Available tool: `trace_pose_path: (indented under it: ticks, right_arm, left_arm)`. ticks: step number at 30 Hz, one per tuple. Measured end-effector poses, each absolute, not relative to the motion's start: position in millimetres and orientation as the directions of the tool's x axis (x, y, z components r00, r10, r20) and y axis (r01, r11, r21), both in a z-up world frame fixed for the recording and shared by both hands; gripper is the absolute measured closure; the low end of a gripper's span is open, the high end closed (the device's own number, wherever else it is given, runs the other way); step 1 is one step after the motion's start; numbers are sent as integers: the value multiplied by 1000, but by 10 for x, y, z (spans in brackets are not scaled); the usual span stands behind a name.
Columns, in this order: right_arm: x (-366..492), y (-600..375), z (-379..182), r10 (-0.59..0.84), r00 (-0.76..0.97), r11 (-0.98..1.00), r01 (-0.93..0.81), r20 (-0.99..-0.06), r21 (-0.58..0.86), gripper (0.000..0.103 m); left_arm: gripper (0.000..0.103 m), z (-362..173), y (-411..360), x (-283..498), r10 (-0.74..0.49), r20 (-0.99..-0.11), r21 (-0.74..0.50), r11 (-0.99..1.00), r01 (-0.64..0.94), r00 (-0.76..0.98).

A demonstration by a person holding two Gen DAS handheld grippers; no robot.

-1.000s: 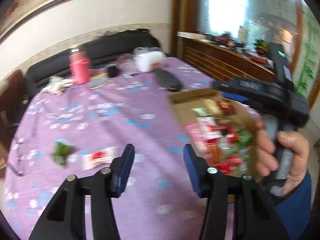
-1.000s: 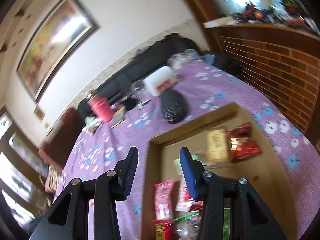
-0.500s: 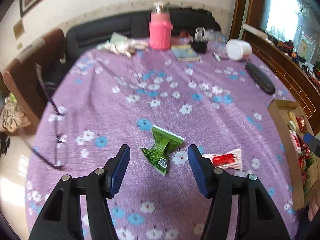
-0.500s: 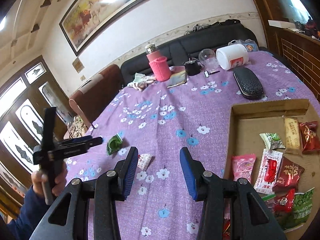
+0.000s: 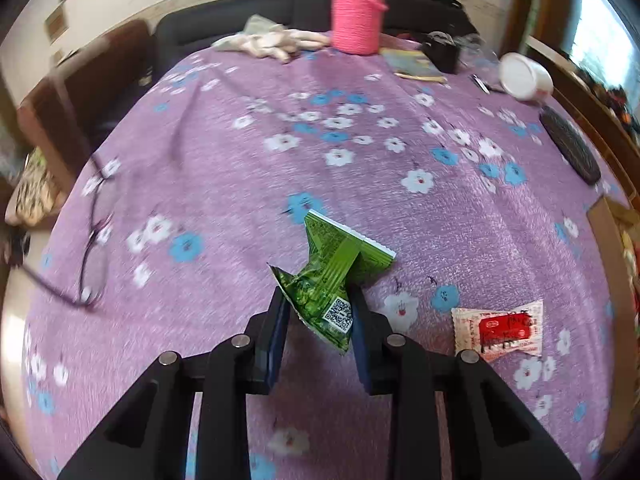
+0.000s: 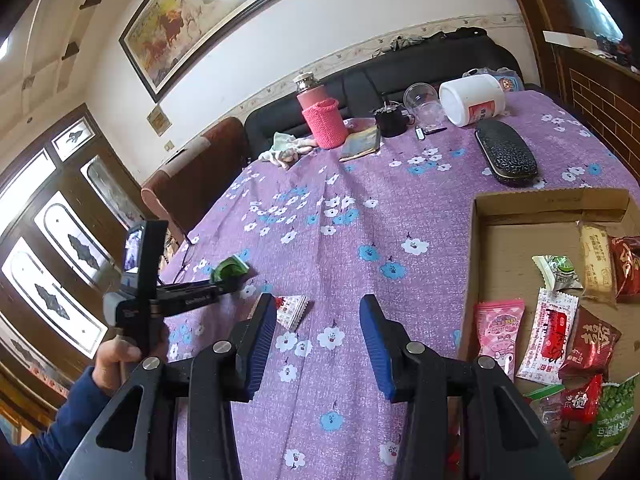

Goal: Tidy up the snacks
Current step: 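Grasp the green bag with the left gripper while the right gripper grasps the red-white sachet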

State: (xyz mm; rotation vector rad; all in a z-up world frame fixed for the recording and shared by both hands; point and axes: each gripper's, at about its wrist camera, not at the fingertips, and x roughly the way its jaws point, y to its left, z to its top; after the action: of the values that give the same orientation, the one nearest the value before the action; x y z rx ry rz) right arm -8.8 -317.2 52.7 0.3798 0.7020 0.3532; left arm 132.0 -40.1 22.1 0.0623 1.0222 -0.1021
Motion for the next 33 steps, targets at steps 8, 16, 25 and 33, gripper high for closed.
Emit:
trace_pose_path:
  ticks: [8,16,25,33]
  right_arm:
    - [123,-2870,332,550,578,813,-205,-603,545,56]
    - [867,-2189,357,496,498,864,-200,-711,463,56]
    - [1195,-2135,-66,499,402,863,-151,-768,482,55]
    - [709,-1778,-52,348,441,937,-191,-827,293,39]
  left_arm:
    - [75,351,-250,1187,-80,-794,-23,995,102,603]
    - [75,411,-193,1198,-118,-786,-57,991,118,607]
    - [75,437,-143,1216,-167,-787,-113,985,127,593]
    - [75,424,-199,1203,-158,-786,-94,986,137,598]
